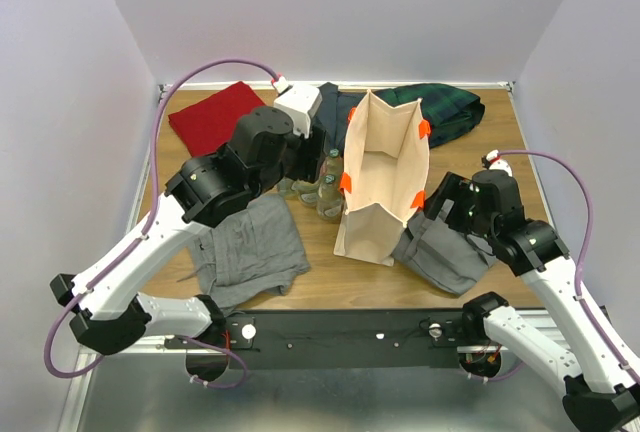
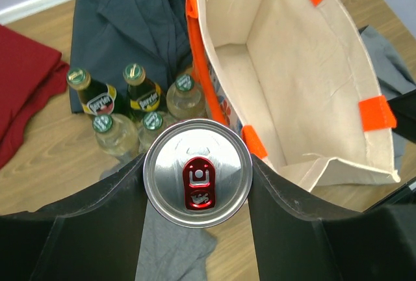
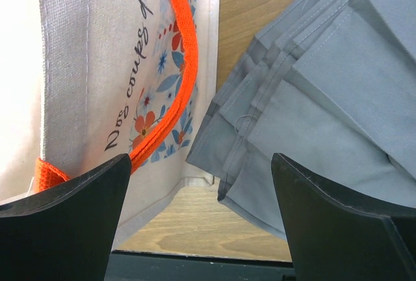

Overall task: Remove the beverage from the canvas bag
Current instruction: Place the drink at the center of the board.

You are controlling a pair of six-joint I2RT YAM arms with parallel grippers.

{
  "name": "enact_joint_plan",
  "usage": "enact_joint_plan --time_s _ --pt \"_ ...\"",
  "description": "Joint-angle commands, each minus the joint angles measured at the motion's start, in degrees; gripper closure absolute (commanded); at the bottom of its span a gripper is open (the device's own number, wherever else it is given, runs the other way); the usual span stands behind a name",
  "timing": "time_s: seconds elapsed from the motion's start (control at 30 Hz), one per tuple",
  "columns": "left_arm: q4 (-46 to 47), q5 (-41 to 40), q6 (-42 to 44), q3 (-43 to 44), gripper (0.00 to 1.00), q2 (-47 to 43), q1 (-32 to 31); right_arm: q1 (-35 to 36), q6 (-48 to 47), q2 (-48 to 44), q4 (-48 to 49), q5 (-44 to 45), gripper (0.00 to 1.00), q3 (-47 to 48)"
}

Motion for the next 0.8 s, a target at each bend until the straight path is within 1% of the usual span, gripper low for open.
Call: enact_joint_plan --time_s 0.0,0.2,0.3,0.43,0.77 --pt "5.90 -2.98 -3.15 -3.83 1.00 -4.49 -0.22 0.15 -0.69 -0.07 1.24 -0.84 0.03 -0.67" --pt "7.83 -3.60 -5.52 -12.43 1.00 -6.68 -0.22 0.24 -0.69 -0.33 1.06 -0.84 0.03 -0.41" --pt "9.41 -4.30 -6.93 -15.61 1.00 -7.91 -0.30 0.24 -0.78 -0.59 1.24 -0.93 0.03 -0.58" --pt "12.57 -5.70 -8.07 -22.19 1.00 -10.28 -0.30 0.15 -0.78 -0.42 1.15 -1.02 0.03 -0.58" --pt "19.25 -6.94 -8.77 -31.08 1.00 -11.43 -0.74 0.15 -0.96 0.46 1.33 -1.10 0.03 -0.67"
